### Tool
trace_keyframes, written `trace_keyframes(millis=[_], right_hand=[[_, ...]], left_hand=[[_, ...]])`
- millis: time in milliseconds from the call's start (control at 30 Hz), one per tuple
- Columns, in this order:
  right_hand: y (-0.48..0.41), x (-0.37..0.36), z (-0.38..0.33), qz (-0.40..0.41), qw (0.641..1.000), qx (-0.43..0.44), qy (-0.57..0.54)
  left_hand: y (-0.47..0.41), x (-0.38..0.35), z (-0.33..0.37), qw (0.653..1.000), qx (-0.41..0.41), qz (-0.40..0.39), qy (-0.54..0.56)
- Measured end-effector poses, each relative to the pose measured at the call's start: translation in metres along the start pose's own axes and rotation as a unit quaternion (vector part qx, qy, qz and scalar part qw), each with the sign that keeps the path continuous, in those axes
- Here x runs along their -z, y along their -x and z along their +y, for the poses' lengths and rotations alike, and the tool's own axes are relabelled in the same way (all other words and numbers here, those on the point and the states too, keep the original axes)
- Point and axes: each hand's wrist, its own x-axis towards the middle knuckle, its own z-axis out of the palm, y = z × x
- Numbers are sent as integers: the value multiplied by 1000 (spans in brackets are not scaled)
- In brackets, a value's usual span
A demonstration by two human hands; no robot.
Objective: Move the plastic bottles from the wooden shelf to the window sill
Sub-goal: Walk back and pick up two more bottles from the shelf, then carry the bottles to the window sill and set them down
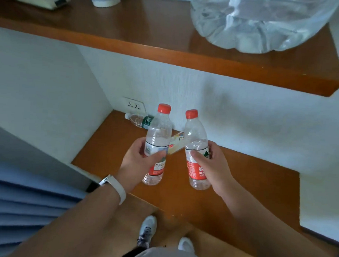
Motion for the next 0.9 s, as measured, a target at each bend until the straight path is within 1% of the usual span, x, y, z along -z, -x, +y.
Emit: trace_keyframes(millis=[200, 300, 533, 667, 900], right_hand=[[-6, -27, -16, -92, 995, 41, 24], [-1, -48, -28, -140, 988, 59, 38], [17, -99, -49, -222, 969, 95, 46], [31, -134, -55, -252, 960, 109, 57], [84, -228, -54, -315, 940, 112, 71]], left_hand=[[27, 29, -5, 994, 33, 106, -4], [42, 50, -11, 988, 39, 150, 16], [80, 96, -24, 975, 28, 207, 72], [101, 126, -38, 968, 19, 227, 107], [165, 210, -91, 949, 24, 266, 169]])
